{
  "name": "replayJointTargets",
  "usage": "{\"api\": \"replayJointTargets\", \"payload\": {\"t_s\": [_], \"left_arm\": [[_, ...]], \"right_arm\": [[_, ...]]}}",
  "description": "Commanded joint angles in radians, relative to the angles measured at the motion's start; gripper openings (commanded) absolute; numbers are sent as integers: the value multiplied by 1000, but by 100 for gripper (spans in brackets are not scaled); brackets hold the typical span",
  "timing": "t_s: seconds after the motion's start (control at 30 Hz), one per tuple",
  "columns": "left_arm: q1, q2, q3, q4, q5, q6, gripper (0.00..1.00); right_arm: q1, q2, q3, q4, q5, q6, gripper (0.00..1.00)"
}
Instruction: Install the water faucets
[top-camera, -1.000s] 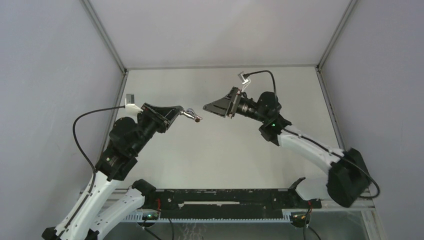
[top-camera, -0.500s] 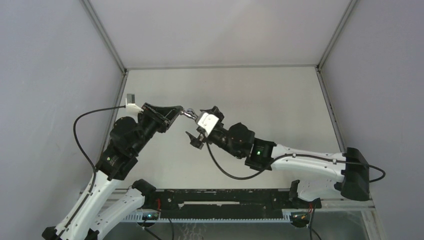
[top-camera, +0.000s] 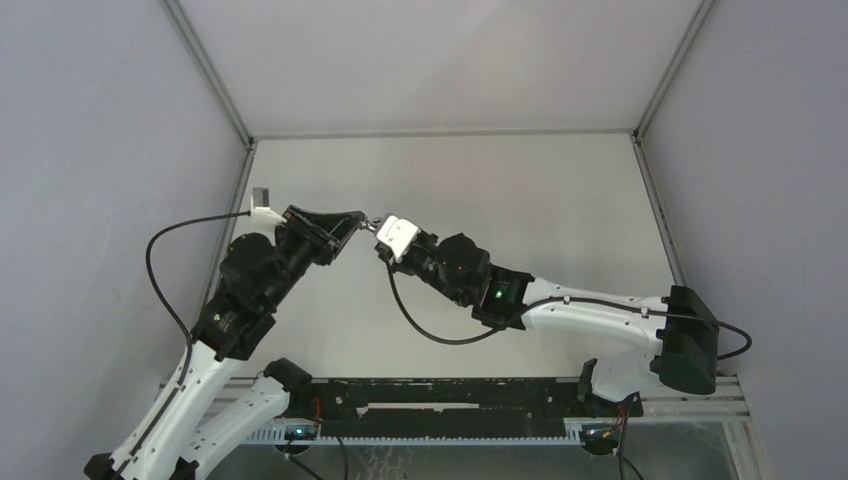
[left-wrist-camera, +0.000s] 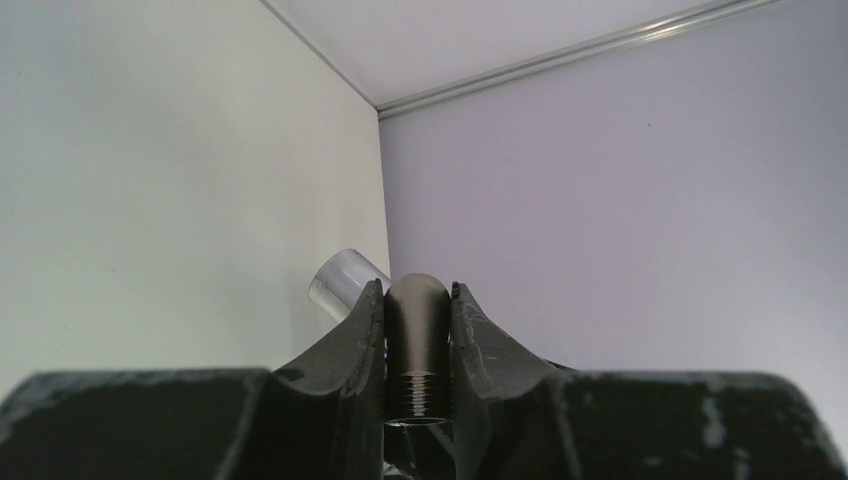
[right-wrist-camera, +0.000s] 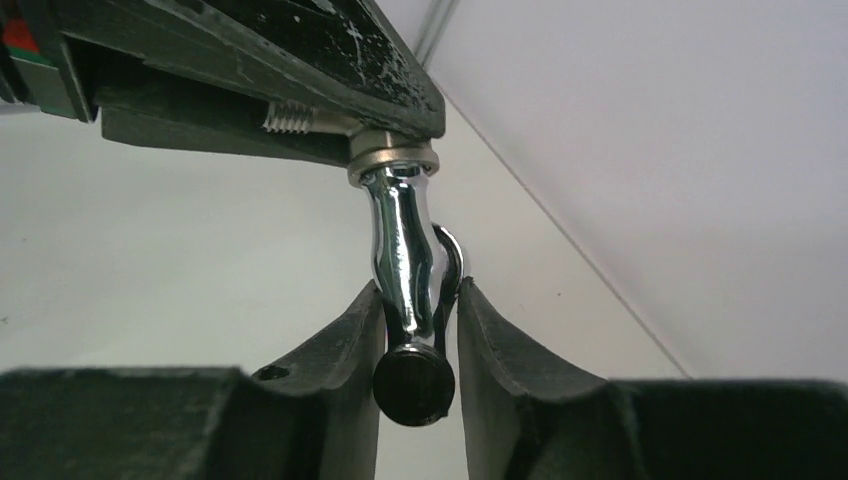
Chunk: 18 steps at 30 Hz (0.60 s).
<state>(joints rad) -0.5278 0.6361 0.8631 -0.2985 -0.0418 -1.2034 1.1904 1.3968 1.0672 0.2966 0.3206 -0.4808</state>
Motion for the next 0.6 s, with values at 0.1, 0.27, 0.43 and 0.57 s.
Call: {"api": "replayJointTargets", "payload": {"t_s": [0.1, 0.27, 0.43, 0.57], "left_arm": [[0, -2, -2, 94, 21, 24, 0], [1, 22, 10, 104, 34, 47, 0], [1, 14, -23, 167, 67, 57, 0], [1, 2, -62, 222, 58, 68, 0]], "right_arm": [[-129, -77, 59, -69, -397, 355, 23], [-310, -69, 60, 54, -853, 840, 16], [-464, 71, 45, 549, -1199, 1623, 17], [-500, 257, 49, 1110, -1205, 2233, 16]]}}
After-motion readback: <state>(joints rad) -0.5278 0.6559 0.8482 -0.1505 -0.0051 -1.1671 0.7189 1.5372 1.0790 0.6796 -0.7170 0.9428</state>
